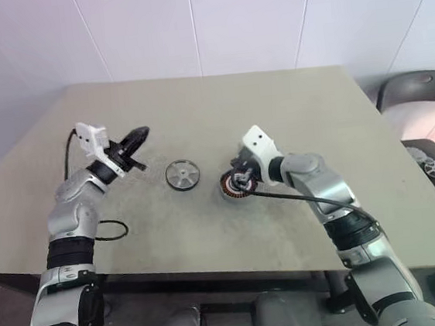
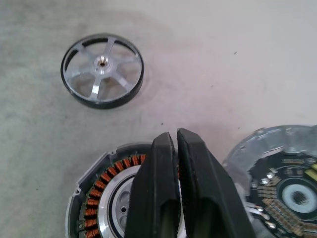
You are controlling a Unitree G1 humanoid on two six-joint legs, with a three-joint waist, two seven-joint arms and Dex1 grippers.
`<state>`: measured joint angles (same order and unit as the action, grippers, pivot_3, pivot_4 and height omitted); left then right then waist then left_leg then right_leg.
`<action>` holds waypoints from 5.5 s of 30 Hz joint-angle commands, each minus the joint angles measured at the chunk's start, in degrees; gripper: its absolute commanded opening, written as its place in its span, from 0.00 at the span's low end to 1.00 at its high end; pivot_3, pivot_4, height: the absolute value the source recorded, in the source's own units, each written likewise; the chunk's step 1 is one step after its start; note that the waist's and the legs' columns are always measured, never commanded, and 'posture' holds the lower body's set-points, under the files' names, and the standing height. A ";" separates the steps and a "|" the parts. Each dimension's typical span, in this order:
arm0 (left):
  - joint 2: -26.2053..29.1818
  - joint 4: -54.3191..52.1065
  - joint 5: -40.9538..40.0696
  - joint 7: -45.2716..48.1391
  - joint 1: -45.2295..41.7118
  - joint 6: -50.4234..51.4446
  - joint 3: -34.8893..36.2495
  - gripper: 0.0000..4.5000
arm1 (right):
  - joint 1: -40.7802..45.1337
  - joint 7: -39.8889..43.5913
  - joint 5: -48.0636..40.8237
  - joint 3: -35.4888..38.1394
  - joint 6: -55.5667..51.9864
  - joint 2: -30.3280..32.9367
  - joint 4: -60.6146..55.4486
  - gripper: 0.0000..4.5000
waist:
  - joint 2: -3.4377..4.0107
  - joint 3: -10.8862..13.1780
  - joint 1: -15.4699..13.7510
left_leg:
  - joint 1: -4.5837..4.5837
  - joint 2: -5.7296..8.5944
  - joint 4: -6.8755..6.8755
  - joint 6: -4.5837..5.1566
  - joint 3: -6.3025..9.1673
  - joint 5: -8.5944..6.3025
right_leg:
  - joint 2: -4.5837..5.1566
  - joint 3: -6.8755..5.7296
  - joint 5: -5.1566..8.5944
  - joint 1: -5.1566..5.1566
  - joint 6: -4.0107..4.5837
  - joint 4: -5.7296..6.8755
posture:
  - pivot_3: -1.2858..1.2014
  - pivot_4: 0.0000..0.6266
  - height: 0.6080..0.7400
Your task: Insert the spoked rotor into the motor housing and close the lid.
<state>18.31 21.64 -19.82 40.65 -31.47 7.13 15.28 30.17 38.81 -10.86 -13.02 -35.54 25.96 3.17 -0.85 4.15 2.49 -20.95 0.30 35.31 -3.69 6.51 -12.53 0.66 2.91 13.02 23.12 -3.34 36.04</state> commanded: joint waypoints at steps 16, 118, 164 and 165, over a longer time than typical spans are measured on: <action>3.66 -4.14 -3.74 -1.97 0.01 -1.67 1.21 0.05 | -0.94 5.53 -0.52 2.48 -1.99 1.20 3.57 0.04 | -0.01 -0.01 0.09 | 0.05 0.00 -0.02 0.00 -0.06 0.00 | 0.00 0.02 0.00 -0.01 0.01 0.00 | 0.52 0.00 1.00; 8.33 -5.83 -1.84 -3.11 5.67 -6.27 0.50 0.05 | 12.33 -4.20 23.54 -13.64 16.04 -24.83 31.58 0.62 | -0.06 -0.05 1.74 | 0.42 -0.05 -0.34 -0.02 -0.04 -0.01 | 0.01 0.02 0.03 -0.13 0.04 -0.02 | 0.52 0.00 1.00; 5.85 -5.33 -1.82 -3.04 6.67 -6.32 -0.88 0.05 | 6.30 -13.49 -21.03 41.40 -55.05 -24.66 -1.09 0.31 | -0.02 -0.02 1.45 | -0.45 -0.03 -0.29 -0.01 -0.01 -0.01 | 0.02 -0.02 0.01 0.55 0.03 -0.13 | 0.52 0.00 1.00; 5.76 -5.17 -1.77 -3.02 6.60 -6.32 -0.97 0.05 | 6.29 -14.40 -21.36 42.91 -56.26 -25.08 -1.58 0.31 | -0.01 -0.01 1.49 | -0.45 -0.03 -0.29 -0.01 -0.01 -0.01 | 0.02 -0.02 0.01 0.55 0.02 -0.13 | 0.52 0.00 1.00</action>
<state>24.11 17.81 -21.23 37.35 -24.34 1.76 14.22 35.44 25.57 -29.95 27.35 -89.13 1.93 4.56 -0.86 4.13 3.98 -21.39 0.27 35.02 -3.70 6.50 -12.54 0.68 2.88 13.03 23.67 -3.32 35.91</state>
